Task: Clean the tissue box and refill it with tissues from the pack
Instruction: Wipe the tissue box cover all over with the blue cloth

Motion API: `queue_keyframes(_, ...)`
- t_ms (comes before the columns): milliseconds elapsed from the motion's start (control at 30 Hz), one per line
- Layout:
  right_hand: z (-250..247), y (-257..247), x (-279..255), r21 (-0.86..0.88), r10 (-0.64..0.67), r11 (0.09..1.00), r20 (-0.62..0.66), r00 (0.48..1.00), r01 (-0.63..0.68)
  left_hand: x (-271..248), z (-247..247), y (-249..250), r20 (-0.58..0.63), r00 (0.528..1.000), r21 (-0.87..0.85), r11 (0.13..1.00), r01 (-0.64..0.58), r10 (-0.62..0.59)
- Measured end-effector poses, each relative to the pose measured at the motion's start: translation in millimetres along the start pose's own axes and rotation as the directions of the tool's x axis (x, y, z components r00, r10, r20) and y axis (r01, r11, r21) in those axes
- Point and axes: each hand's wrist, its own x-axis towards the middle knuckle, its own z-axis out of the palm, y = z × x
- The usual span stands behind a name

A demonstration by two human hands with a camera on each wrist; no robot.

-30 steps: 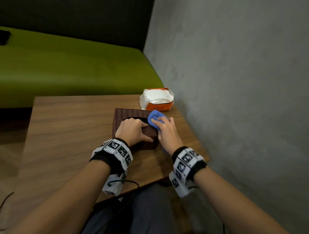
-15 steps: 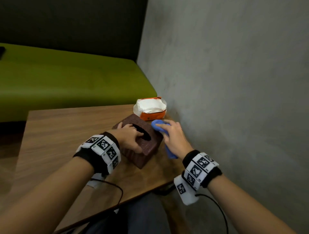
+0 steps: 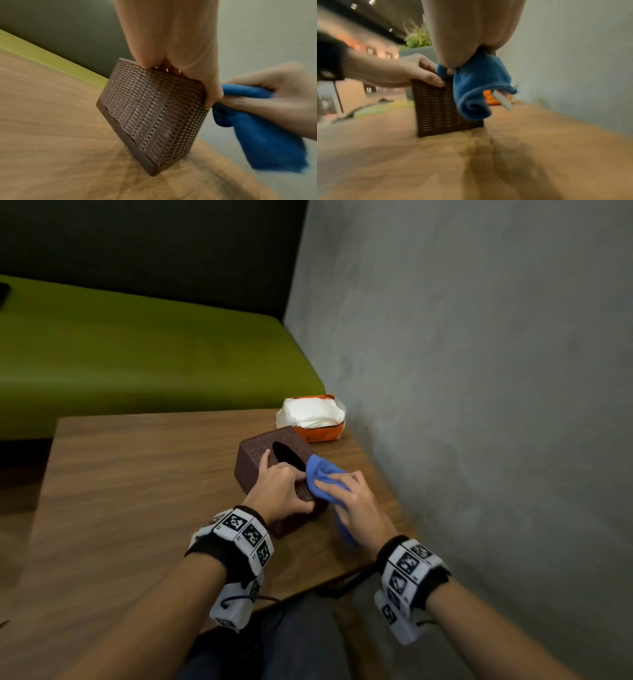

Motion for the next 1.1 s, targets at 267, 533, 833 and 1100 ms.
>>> queue_keyframes(267,14.1,-28.0,6.3,0.034,0.051,0.998,-0.007,0.999,-0.050,-3.3,-11.3,-14.2,0.008,1.000,-0.041,0.999,-0.022,0.023)
queue_keyframes(533,7.0,-25.9,44.7,0.004,0.125,0.992,0.018,0.992,-0.125,0.9,-9.7,-17.5,0.055,0.998,0.098,0.994,-0.038,0.033)
queue_keyframes(833,-0.2,-4.8,52.0,-0.099,0.068,0.993,0.086,0.994,-0.060,0.6,-13.7,-22.2,0.105,0.993,0.071,0.995,-0.064,0.057)
queue_keyframes(1100,0.0,-9.3,16.7,-0.019,-0.043,0.999,0.037,0.998,0.043,1.6,-16.6,-25.1,0.120,0.989,0.028,0.996,-0.089,0.085)
